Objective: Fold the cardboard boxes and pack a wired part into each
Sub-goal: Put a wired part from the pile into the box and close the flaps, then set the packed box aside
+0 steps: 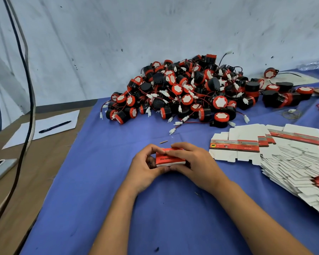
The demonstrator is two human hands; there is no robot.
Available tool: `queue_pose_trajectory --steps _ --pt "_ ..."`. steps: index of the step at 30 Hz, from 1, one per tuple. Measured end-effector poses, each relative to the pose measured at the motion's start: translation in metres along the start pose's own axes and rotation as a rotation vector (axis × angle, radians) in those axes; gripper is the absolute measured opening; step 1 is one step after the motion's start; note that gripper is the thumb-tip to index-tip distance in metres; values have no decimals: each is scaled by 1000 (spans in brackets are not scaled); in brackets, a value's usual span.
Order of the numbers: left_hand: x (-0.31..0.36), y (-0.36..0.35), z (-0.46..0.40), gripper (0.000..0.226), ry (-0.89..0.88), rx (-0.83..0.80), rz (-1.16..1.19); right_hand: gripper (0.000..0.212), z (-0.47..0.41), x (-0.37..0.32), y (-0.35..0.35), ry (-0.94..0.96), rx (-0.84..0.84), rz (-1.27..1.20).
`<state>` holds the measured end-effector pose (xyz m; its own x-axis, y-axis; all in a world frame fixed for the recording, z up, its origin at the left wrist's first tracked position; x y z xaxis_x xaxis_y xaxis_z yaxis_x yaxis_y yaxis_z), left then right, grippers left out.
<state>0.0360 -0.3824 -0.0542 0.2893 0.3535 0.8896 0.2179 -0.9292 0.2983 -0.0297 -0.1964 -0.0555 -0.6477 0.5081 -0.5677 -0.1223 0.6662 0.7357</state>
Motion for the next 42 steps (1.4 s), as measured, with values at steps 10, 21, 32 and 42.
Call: queue_pose_trajectory --steps 10,21,32,42 --pt "1 3 -2 65 -7 -22 -73 36 0 -9 9 29 112 -28" --pt "4 -3 -3 70 -104 4 -175 26 -2 -1 2 -211 181 -396" --pt "5 -3 -3 19 -313 246 -234 9 -2 -1 8 -219 106 -437" --pt "15 -20 2 24 -500 213 -678 3 -1 -4 5 54 276 90"
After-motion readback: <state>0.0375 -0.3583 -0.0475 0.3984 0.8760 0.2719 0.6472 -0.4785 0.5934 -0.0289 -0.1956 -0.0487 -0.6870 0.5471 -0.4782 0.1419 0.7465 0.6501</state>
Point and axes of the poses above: each hand's wrist, its own z-axis away from the middle knuckle, its own y-axis out of the back of the hand, x = y × z, the point moved 2 cm from there along -z, towards the middle knuckle, and after that the axes turned 11 degrees about -y, right-handed, at the moved point
